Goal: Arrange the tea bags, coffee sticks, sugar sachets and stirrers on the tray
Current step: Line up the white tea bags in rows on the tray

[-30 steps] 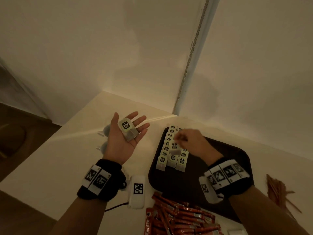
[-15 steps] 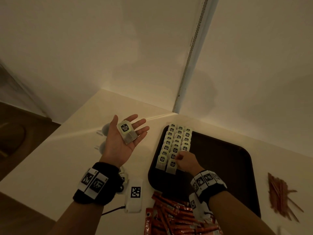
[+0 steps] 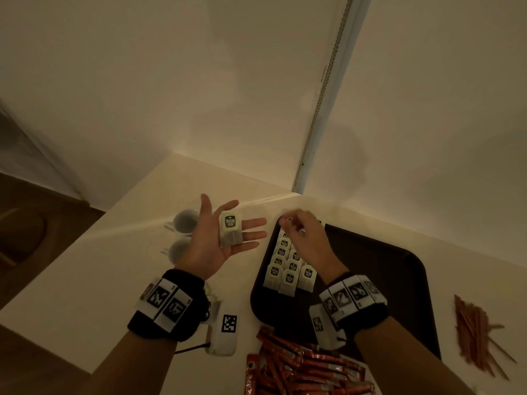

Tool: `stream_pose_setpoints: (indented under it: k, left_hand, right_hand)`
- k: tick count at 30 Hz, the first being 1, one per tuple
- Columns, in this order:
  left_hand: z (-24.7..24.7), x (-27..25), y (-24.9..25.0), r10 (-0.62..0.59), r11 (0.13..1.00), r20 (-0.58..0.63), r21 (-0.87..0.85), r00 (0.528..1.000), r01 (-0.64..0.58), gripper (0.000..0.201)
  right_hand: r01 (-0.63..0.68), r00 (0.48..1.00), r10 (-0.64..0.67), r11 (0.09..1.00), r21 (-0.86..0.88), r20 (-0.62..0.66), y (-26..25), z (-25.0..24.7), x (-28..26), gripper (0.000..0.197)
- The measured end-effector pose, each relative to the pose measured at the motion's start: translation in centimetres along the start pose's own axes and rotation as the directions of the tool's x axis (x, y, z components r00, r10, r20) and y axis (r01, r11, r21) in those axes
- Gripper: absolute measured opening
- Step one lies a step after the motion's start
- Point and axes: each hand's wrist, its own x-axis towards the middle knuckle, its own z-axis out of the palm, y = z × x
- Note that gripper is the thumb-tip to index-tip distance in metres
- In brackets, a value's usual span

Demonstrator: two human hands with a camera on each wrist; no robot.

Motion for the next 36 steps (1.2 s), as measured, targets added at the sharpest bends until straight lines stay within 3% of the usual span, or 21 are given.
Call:
stream_pose_setpoints:
  k: [2,4,8,12,15,19,21,24,27,32,36]
  left_hand:
    - [0.7,0.1,0.1,0.007,0.997,0.023,0.076,1.0,-0.009,0.08]
    - [1.7,0.0,0.4,0.03,0.987,0.073,0.154,0.997,-0.041,0.079]
    - [3.2,-0.5,1.0,0.149,0.962,0.159,0.205,0.976,-0.18,0.071]
    - [3.2,-0.6,1.1,0.456,0.847,0.133,0.24,0.88,-0.475,0.044]
    - [3.7,-1.0,1.3,0.579,0.783,0.05,0.246,0.814,-0.572,0.03]
    - [4.3,-1.4,1.6,0.631,0.743,0.049,0.246,0.774,-0.622,0.025]
    - [4.3,-1.5,1.7,0.618,0.76,0.04,0.226,0.785,-0.609,0.013]
    - [4.5,-1.6,1.6,0.58,0.791,0.058,0.2,0.813,-0.579,0.012]
    - [4.7,-1.8,1.7,0.548,0.796,0.116,0.232,0.829,-0.559,0.011]
    - [4.7,-2.0,1.7,0.521,0.759,0.169,0.357,0.836,-0.545,0.014]
    - [4.4,-2.1,1.6,0.547,0.754,0.139,0.348,0.826,-0.558,0.017]
  right_hand:
    - [0.218,0.972,-0.22,0.975,0.033,0.083,-4.3,-0.8,0.4,0.012]
    - [0.363,0.917,-0.361,0.932,0.018,0.173,-7.5,-1.1,0.6,0.018]
    - [0.509,0.85,-0.483,0.856,-0.089,0.211,-11.0,-2.2,1.4,0.015]
    - [0.608,0.794,-0.587,0.778,-0.158,0.159,-14.1,-4.7,2.0,0.015]
    - [0.656,0.755,-0.641,0.735,-0.173,0.14,-16.0,-6.1,2.2,0.014]
    - [0.661,0.75,-0.642,0.736,-0.146,0.159,-16.9,-7.1,2.2,0.012]
    - [0.631,0.774,-0.599,0.759,-0.161,0.206,-17.0,-7.1,2.1,0.012]
    - [0.601,0.789,-0.556,0.786,-0.144,0.262,-17.1,-7.0,1.7,0.009]
    - [0.581,0.788,-0.52,0.806,-0.117,0.328,-17.5,-6.7,1.3,0.02]
    - [0.589,0.781,-0.508,0.792,-0.161,0.362,-17.6,-6.0,1.5,0.004]
    - [0.547,0.795,-0.471,0.828,-0.118,0.383,-17.7,-6.1,1.6,0.008]
